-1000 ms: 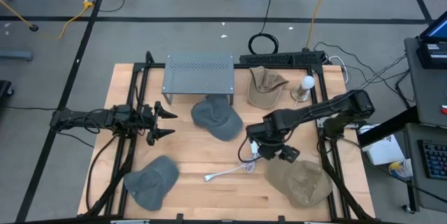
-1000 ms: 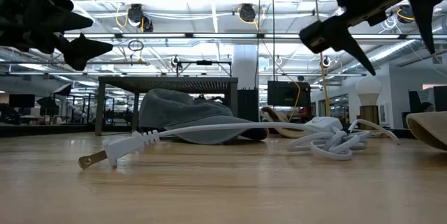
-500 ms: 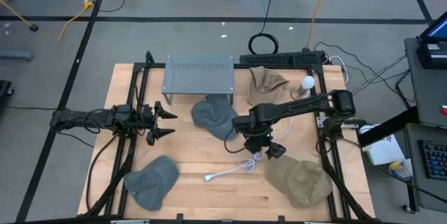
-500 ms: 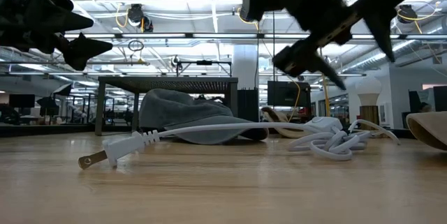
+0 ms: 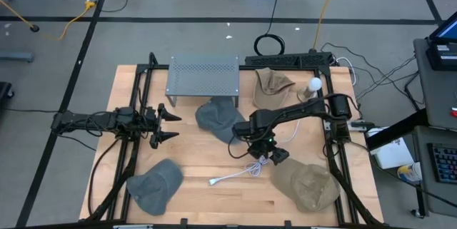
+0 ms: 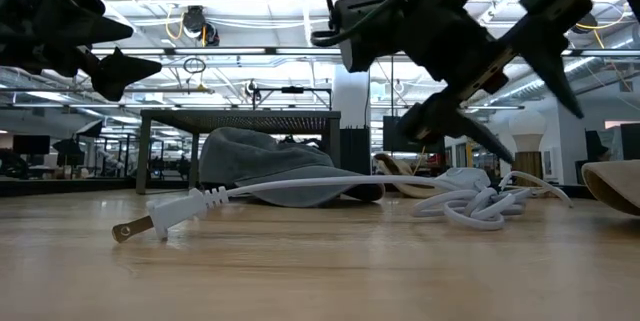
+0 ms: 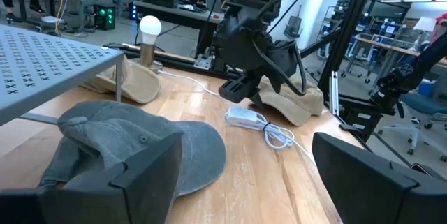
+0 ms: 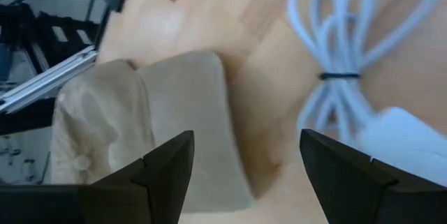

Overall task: Pick & Place hat
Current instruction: Put the bottom brown cap on the shelf

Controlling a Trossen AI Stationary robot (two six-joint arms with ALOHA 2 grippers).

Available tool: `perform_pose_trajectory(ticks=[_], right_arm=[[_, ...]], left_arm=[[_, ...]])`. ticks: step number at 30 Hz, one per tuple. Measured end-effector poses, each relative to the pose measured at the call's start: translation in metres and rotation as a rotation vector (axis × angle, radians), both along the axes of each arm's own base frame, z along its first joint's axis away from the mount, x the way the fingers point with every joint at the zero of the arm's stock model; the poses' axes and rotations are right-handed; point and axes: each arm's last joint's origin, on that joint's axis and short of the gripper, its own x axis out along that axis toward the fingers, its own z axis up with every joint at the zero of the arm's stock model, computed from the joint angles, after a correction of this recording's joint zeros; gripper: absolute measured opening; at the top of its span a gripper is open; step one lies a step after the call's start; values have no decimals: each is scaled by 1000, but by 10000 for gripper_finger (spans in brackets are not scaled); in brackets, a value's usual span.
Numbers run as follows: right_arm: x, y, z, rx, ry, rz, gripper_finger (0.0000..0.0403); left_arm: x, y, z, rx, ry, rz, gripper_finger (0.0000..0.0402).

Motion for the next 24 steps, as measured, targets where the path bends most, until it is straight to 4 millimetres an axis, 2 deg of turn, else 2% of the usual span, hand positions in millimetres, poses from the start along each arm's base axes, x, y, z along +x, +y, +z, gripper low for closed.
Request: perform_pose_trajectory(ticks=[12,17,24], right_arm=[[-18,21,-18,20,58,88,254],[-21,24,-21,32,52,118,254],[-24,24,-26,71,26,157,254]], left_arm=[[0,0,0,0,1,-1,307],[0,0,0,0,1,0,303],[0,0,0,0,-1,0,318]])
